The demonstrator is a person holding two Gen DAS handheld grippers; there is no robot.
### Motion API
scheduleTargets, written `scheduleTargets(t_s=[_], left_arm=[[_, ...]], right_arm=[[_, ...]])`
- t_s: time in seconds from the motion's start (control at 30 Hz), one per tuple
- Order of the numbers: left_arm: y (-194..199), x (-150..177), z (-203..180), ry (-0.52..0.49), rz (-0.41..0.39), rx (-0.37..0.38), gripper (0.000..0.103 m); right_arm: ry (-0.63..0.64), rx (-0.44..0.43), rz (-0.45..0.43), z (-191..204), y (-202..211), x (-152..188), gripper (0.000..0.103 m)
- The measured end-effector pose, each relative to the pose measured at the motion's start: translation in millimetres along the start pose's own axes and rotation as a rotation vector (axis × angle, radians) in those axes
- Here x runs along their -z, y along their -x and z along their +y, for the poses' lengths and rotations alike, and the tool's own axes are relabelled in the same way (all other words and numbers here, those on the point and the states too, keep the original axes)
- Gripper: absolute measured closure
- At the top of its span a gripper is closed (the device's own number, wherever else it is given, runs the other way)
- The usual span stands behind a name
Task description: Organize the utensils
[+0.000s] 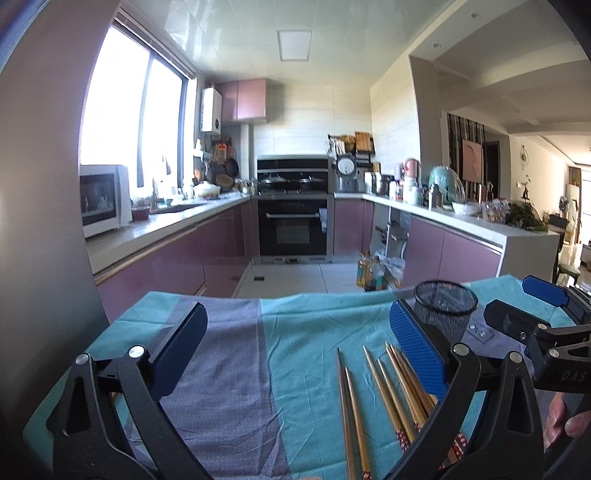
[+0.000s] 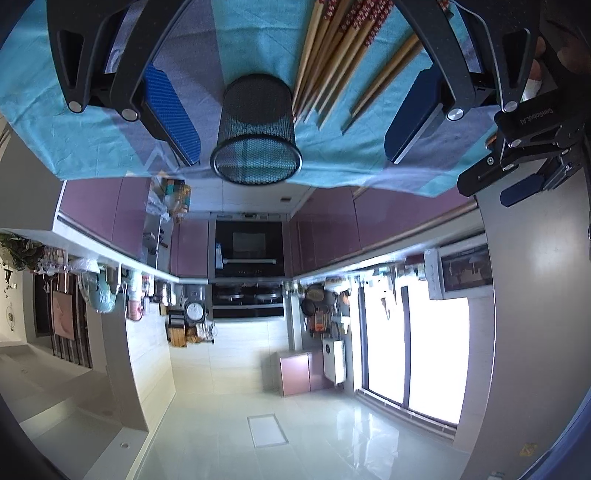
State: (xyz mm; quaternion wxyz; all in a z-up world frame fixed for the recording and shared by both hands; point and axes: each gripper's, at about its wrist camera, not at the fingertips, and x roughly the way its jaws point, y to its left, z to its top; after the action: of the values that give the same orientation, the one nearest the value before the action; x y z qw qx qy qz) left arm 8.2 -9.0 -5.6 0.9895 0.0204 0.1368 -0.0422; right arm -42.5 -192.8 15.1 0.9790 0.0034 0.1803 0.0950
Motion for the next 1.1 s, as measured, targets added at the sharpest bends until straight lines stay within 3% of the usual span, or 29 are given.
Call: scheduleTargets(t_s=[0.2, 0.4, 0.47, 0.67, 0.93, 1.1], left_arm=[[-36, 15, -1, -0.046, 0.188, 0.073, 0.006], [-69, 40, -9, -0.089, 0.362, 0.134, 0.023], [-80, 48, -10, -0.087, 0.397, 0.155, 0.031], [-104, 63, -13, -0.099, 0.492, 0.216, 0.048], [-125, 74, -19, -0.101, 0.591, 0.273, 0.068], [-137, 78, -19, -0.086, 0.612, 0.296, 0.070]], right_arm=[[0.049, -0.044, 0.252, 3, -40, 20, 0.009], [0.015, -0.072, 0.426, -2, -68, 39, 0.050], [0.004, -0.084, 0.464, -4, -70, 42, 0.057], [0.018, -0.132, 0.538, 2, -80, 50, 0.069], [0.023, -0.136, 0.559, 0, -85, 51, 0.074], [0.058, -0.121, 0.579, 3, -89, 52, 0.077]])
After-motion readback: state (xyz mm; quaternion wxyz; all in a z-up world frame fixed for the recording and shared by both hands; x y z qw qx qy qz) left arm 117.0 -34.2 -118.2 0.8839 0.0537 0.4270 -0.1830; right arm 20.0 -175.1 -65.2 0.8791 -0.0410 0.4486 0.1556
